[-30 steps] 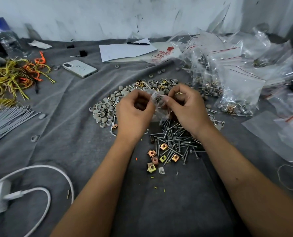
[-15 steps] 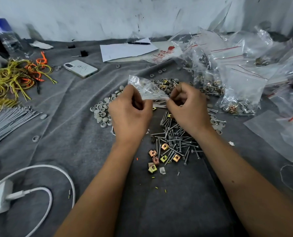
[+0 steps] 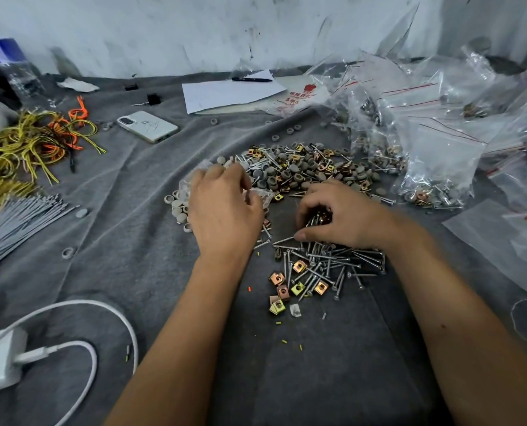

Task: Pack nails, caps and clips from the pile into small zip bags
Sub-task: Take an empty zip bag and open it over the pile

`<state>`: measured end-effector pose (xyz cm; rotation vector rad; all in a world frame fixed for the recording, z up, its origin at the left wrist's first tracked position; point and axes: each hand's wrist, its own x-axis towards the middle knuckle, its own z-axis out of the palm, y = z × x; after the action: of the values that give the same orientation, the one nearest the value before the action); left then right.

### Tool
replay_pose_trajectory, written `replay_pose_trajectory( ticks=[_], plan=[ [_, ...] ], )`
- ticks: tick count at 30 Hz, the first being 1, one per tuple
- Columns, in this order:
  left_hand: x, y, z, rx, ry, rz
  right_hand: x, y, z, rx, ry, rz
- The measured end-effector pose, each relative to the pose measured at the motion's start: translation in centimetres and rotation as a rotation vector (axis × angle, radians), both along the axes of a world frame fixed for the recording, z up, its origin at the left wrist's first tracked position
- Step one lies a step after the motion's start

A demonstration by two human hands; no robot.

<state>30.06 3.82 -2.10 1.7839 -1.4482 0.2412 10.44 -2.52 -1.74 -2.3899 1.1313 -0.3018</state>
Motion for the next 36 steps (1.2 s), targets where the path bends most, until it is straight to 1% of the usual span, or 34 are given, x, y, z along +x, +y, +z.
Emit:
replay_pose_trajectory(
  ticks=[2,4,6,8,10,12,14,15,17,25,27,30,31,32,34,36],
  plan=[
    [0.4,-0.1,0.0,-0.054,0.035,-0.005,0.0,-0.1,0.0,-0.106,0.005,-0.023],
    [0.7,0.0,0.2,-0.119,0.144,0.011,0.1,-0.1,-0.1,-0.181,-0.02,-0.046],
    [1.2,-0.1,0.3,-0.16,0.307,0.041,0.2,0.0,-0.2,-0.213,-0.147,-0.077],
    [1.4,-0.3,0.2,-0.158,0.426,0.028,0.3,0.0,-0.2,-0.225,-0.371,-0.132],
    [1.1,-0.4,0.0,-0.122,0.467,-0.021,0.4,0.1,0.0,-0.2,-0.59,-0.173],
    [0.4,-0.5,-0.3,-0.075,0.487,-0.082,0.7,0.4,0.2,-0.098,-0.747,-0.157],
    [-0.3,-0.6,-0.5,-0.032,0.519,-0.139,1.2,0.8,0.2,-0.008,-0.846,-0.095],
    [-0.6,-0.7,-0.6,-0.019,0.533,-0.154,1.4,0.9,0.1,0.019,-0.864,-0.066],
    [-1.0,-0.7,-0.6,0.009,0.584,-0.172,1.6,1.1,0.1,0.034,-0.837,-0.042],
    [-1.4,-0.5,-0.2,0.1,0.932,-0.291,2.0,1.0,-0.5,-0.012,-0.686,-0.085],
    [-1.2,-0.7,-0.2,0.089,0.978,-0.257,1.8,1.0,-0.4,-0.034,-0.694,-0.119],
    [-0.9,-1.0,-0.2,0.076,1.011,-0.22,1.1,0.8,0.1,-0.062,-0.772,-0.19],
    [-0.8,-1.0,-0.3,0.072,1.016,-0.218,0.9,0.7,0.2,-0.088,-0.761,-0.2],
    [-0.8,-1.0,-0.4,0.067,1.02,-0.218,0.5,0.6,0.3,-0.131,-0.693,-0.192],
    [-0.8,-1.0,-0.5,0.052,1.026,-0.213,-0.2,0.4,0.3,-0.206,-0.407,-0.135],
    [-0.9,-1.0,-0.5,0.032,0.997,-0.207,-0.8,0.2,0.2,-0.178,-0.147,-0.059]
  ],
)
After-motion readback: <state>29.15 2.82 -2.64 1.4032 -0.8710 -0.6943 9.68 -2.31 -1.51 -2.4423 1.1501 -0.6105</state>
